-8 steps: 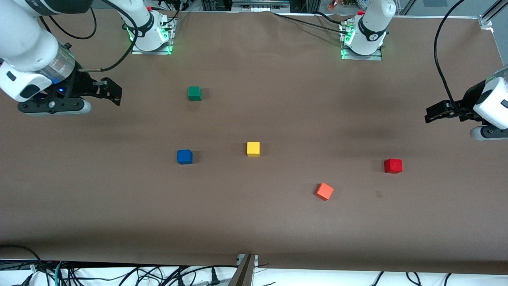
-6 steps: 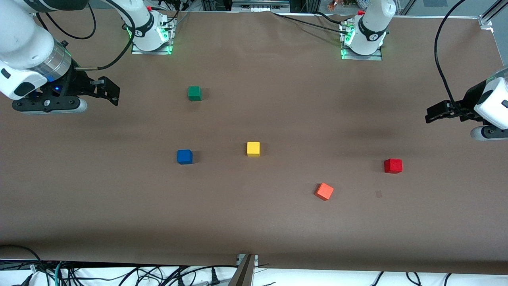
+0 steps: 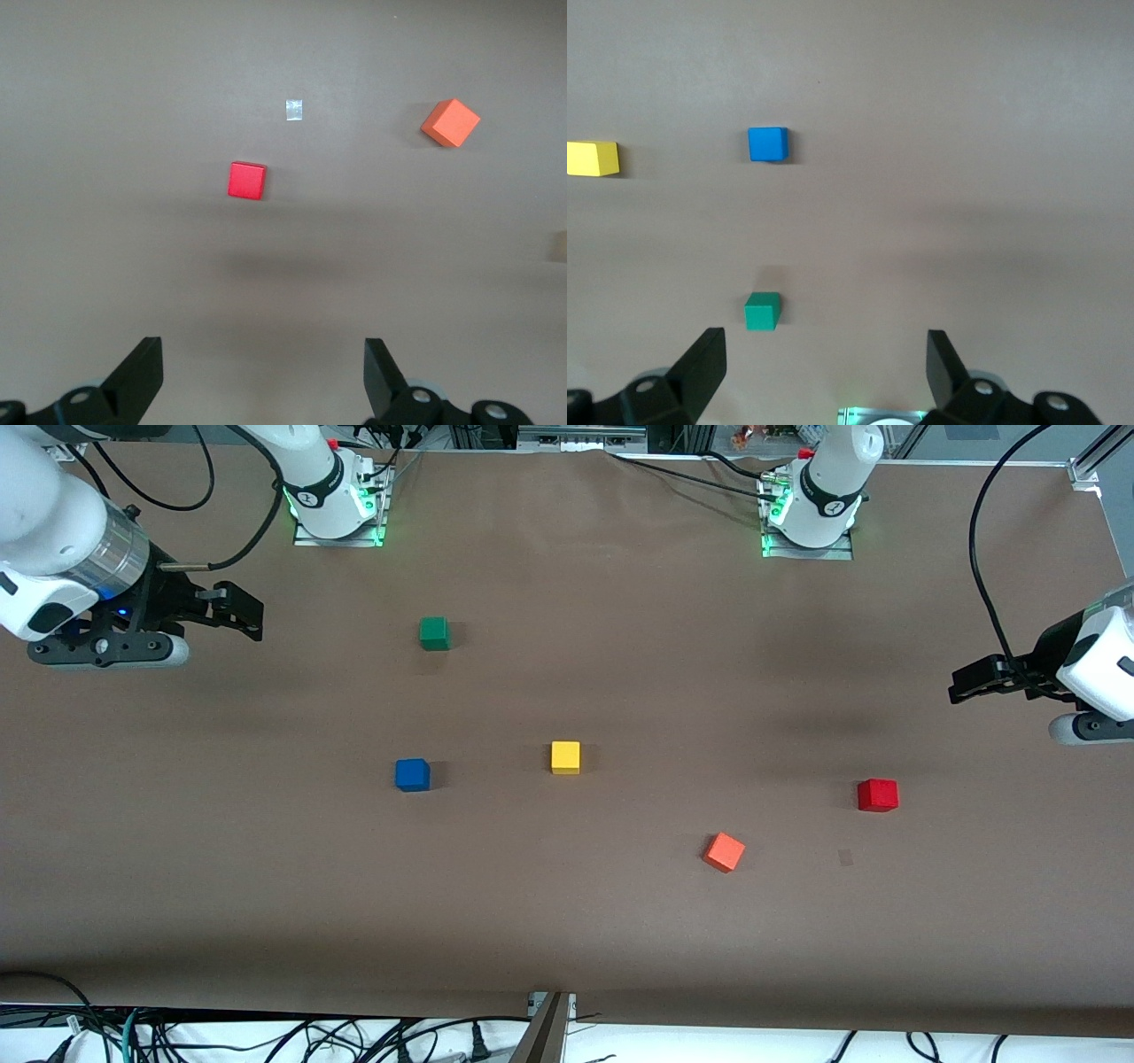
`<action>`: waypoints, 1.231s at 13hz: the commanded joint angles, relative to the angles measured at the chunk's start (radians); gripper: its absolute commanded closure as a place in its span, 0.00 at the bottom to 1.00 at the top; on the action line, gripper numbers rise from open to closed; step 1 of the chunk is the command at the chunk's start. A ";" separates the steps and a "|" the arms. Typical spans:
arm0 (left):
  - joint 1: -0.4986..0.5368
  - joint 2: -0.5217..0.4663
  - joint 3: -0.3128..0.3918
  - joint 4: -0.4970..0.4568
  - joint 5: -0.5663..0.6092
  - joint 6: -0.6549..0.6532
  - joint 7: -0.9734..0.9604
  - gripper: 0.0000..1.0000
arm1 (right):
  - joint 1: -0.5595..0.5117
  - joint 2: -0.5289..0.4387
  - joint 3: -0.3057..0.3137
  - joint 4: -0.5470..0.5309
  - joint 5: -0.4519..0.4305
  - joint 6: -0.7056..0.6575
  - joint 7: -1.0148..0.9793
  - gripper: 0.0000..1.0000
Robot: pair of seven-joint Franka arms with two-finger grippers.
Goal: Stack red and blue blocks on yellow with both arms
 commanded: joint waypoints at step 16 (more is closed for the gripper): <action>0.057 0.279 0.002 -0.345 -0.015 0.592 0.144 0.00 | -0.142 -0.002 0.119 0.004 0.016 -0.015 0.001 0.00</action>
